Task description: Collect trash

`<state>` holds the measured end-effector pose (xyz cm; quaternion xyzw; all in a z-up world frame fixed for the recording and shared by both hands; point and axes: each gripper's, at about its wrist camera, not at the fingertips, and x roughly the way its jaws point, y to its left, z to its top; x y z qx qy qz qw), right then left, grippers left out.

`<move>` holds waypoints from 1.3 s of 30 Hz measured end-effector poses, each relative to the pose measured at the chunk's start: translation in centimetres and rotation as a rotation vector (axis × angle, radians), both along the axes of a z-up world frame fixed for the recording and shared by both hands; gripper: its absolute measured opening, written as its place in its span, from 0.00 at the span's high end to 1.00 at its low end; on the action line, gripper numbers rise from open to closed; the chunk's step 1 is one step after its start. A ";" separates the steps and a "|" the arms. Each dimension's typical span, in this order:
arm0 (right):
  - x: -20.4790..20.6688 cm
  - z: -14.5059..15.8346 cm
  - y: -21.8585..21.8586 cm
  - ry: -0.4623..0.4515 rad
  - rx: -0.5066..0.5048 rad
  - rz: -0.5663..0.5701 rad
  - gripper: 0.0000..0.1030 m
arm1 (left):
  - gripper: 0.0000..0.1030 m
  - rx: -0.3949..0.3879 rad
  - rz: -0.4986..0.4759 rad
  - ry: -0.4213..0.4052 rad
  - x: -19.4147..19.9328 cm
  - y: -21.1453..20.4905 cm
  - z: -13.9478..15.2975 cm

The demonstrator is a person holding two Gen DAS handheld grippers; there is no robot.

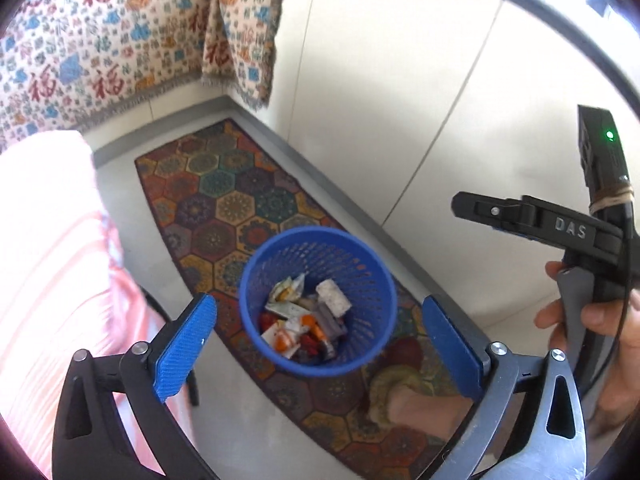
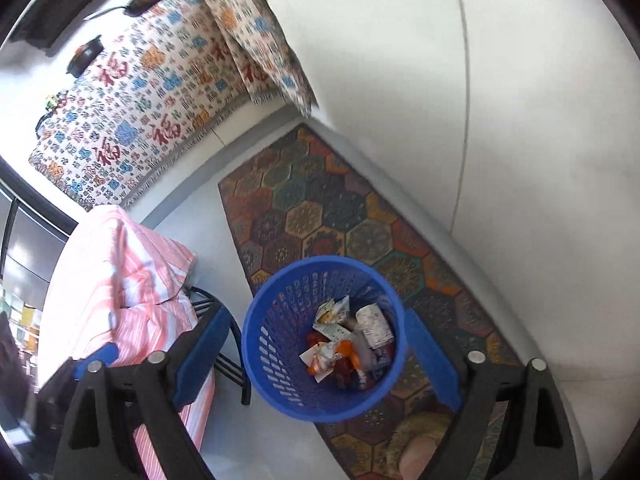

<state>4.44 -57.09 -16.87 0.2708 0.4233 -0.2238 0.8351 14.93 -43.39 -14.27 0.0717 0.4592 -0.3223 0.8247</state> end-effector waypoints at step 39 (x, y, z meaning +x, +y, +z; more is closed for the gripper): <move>-13.0 12.6 22.2 0.017 -0.371 0.042 0.00 | 0.01 0.066 0.196 -0.173 -11.0 9.3 9.7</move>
